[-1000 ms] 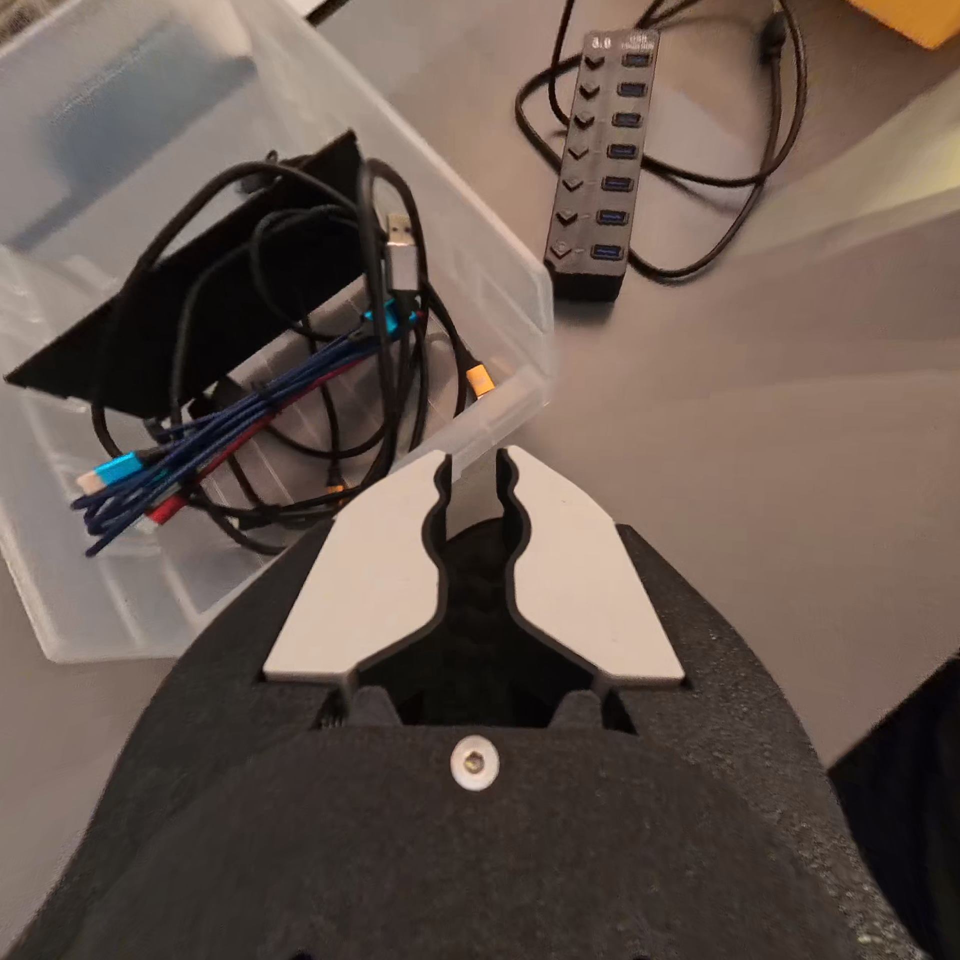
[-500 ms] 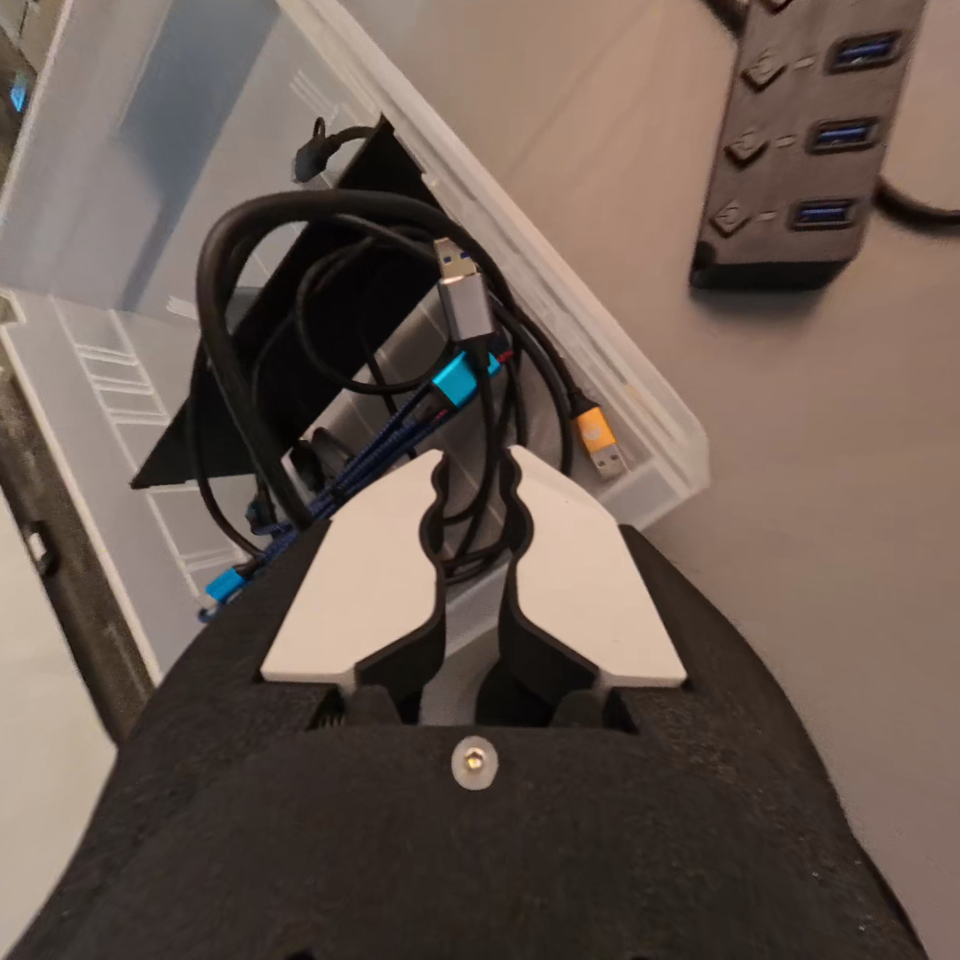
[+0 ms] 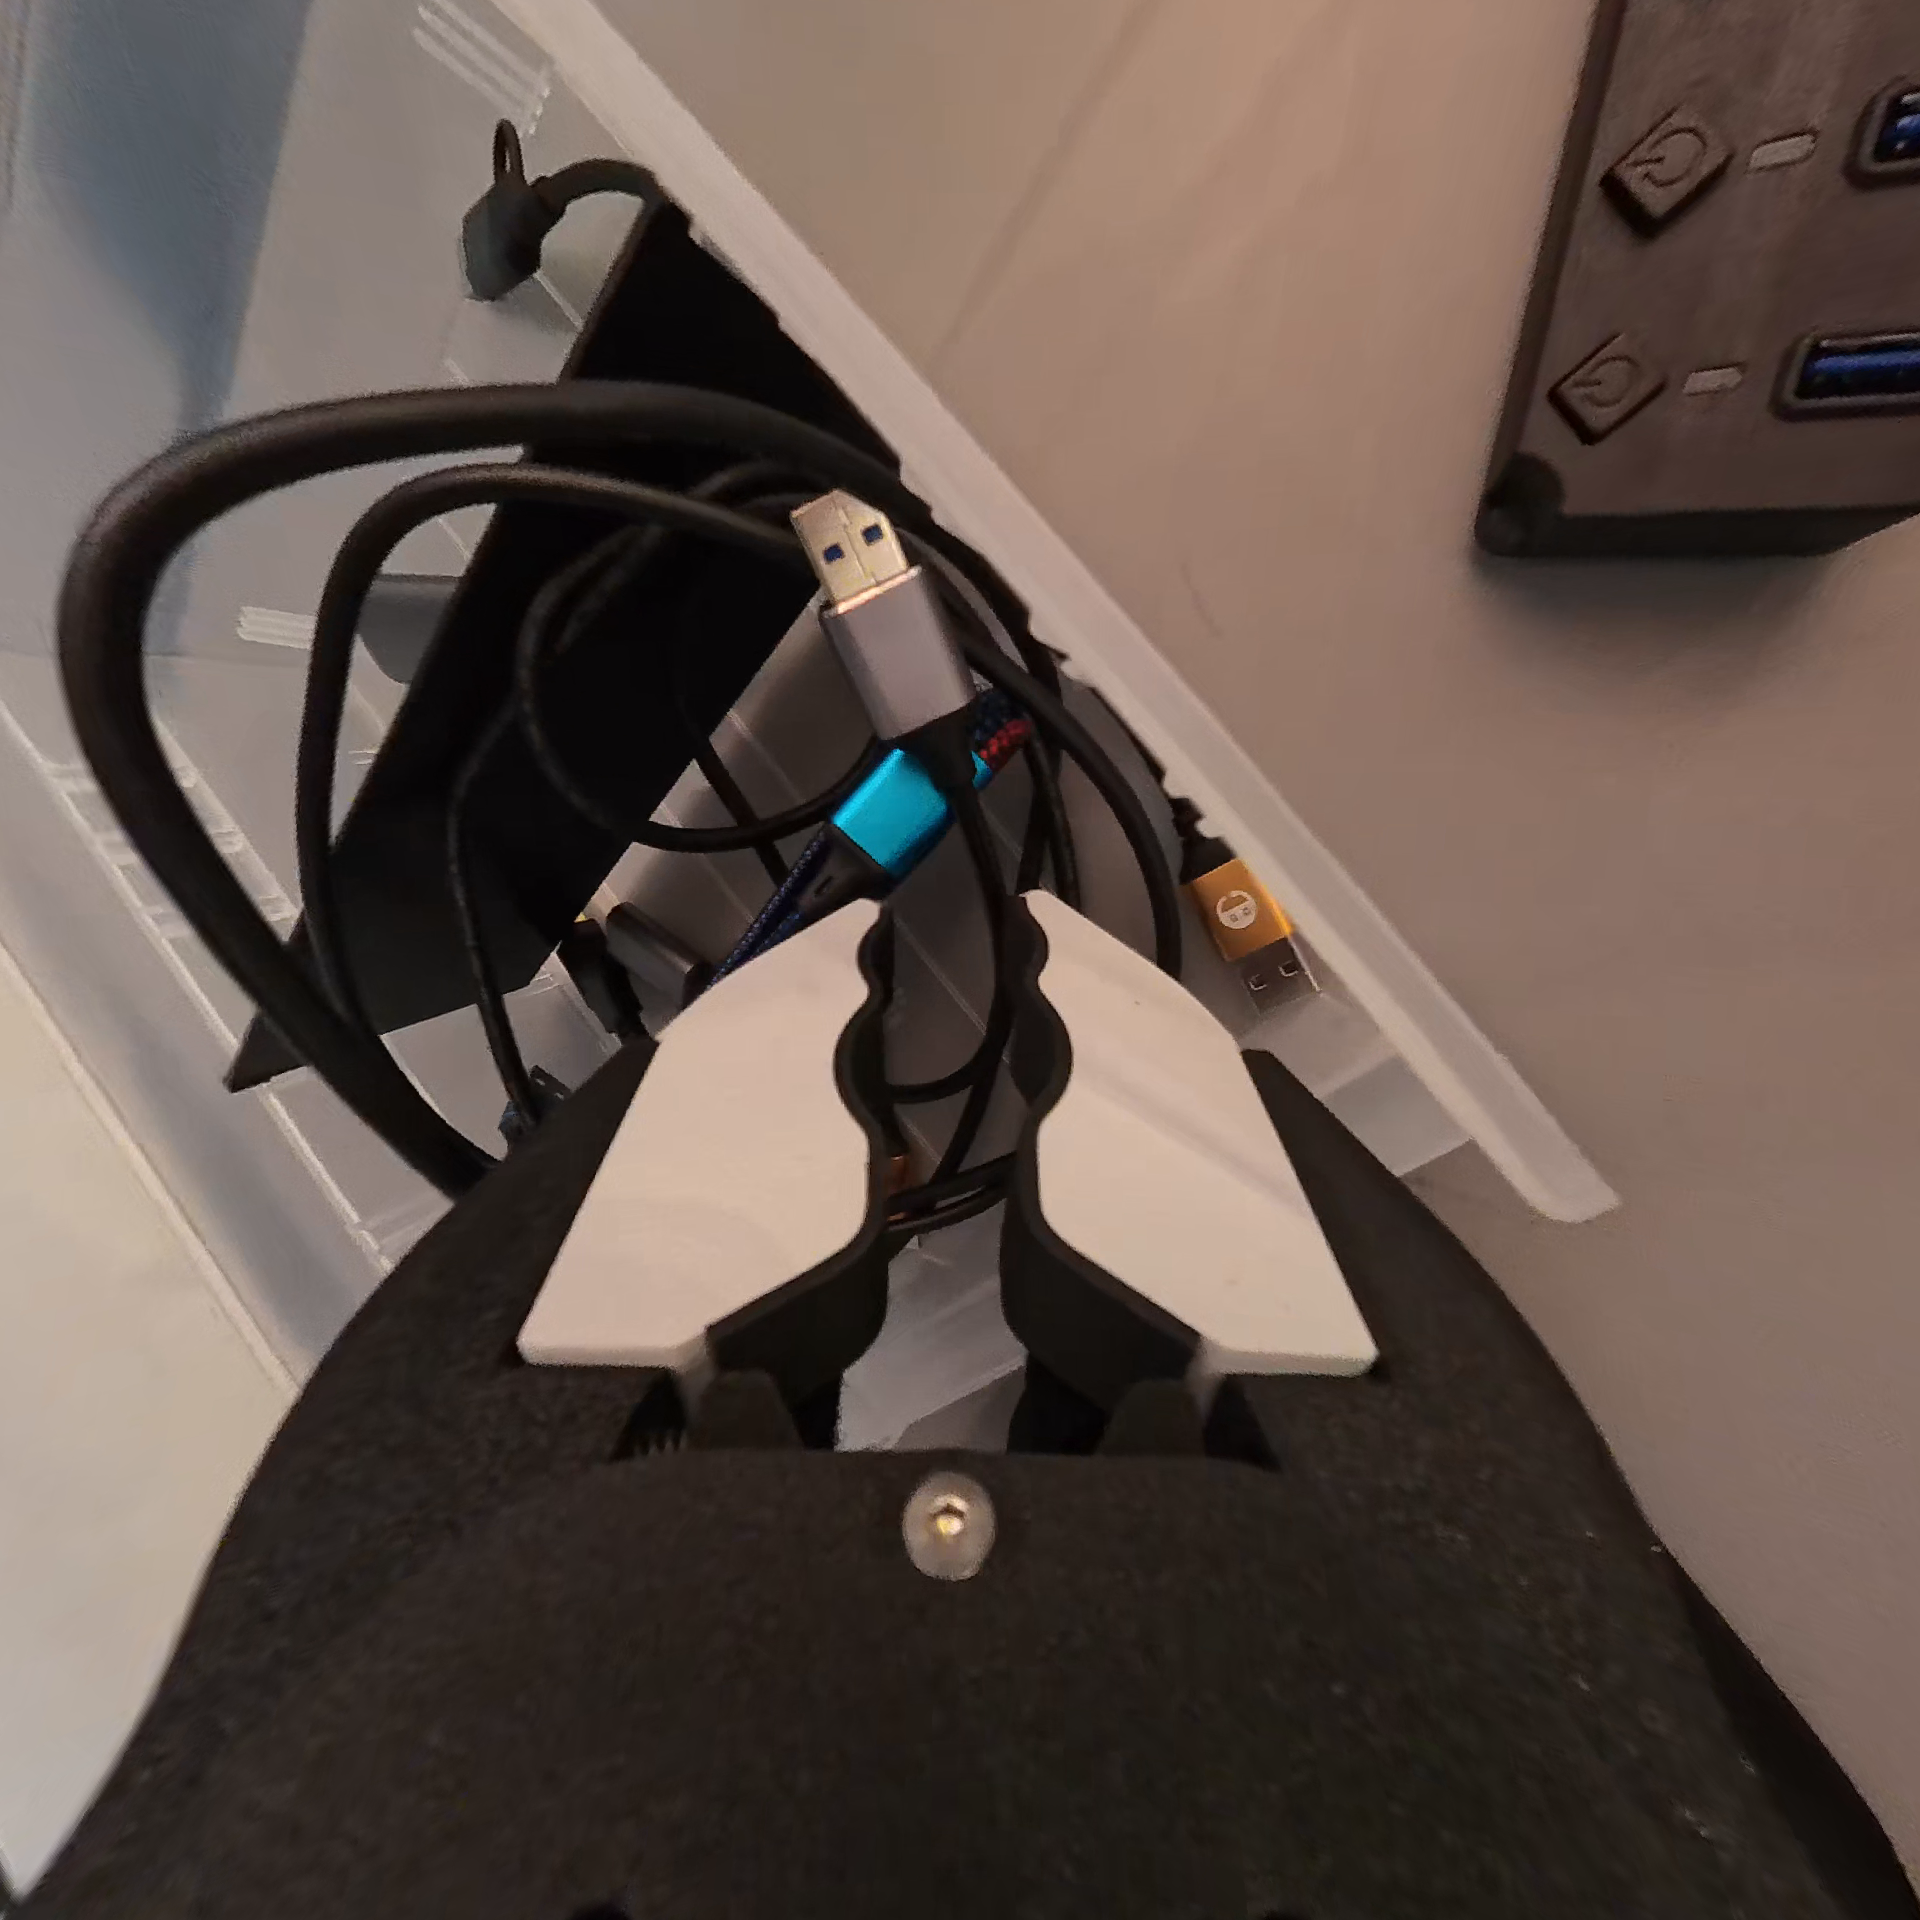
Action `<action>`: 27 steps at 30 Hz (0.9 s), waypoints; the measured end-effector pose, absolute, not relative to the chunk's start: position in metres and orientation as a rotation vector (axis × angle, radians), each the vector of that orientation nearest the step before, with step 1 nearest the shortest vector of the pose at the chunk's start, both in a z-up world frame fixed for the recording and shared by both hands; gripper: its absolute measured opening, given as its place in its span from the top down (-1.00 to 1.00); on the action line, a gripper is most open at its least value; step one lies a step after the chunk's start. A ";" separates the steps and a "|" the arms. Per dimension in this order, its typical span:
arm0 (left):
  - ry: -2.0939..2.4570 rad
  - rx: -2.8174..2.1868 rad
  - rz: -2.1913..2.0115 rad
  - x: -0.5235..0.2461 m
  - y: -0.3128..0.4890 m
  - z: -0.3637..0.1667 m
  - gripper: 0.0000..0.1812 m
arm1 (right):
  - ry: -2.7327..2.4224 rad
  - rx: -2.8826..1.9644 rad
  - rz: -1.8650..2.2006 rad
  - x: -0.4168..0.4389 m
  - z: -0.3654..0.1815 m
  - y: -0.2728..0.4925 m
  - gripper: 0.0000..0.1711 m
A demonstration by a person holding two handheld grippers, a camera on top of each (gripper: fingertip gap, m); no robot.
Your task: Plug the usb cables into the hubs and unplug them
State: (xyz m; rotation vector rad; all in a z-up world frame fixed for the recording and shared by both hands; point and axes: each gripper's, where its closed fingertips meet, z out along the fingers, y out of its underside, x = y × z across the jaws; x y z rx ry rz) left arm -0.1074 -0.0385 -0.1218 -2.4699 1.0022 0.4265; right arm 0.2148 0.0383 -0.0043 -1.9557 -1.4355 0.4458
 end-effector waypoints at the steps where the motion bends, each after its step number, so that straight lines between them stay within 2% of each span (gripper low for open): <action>1: 0.995 -2.484 0.405 -0.107 -0.039 -0.122 0.78 | -1.440 -1.955 0.442 0.215 -0.004 0.038 0.76; 4: 1.006 -2.548 0.324 -0.104 -0.040 -0.127 0.76 | -1.449 -1.952 0.440 0.215 -0.005 0.037 0.76; 8: 1.093 -2.590 0.448 -0.113 -0.035 -0.137 0.76 | -1.454 -1.949 0.443 0.216 -0.004 0.036 0.76; 10: 1.111 -2.574 0.465 -0.113 -0.033 -0.139 0.92 | -1.457 -1.947 0.442 0.218 -0.004 0.035 0.75; 16: 1.030 -2.526 0.428 -0.119 -0.035 -0.117 0.95 | -1.439 -1.937 0.462 0.222 0.000 0.036 0.76; 20: 0.979 -2.545 0.223 -0.119 -0.046 -0.093 0.95 | -1.442 -1.931 0.466 0.224 0.002 0.035 0.76; 27: 0.935 -2.640 -0.385 -0.097 -0.086 -0.044 0.95 | -1.456 -1.913 0.473 0.224 0.004 0.030 0.75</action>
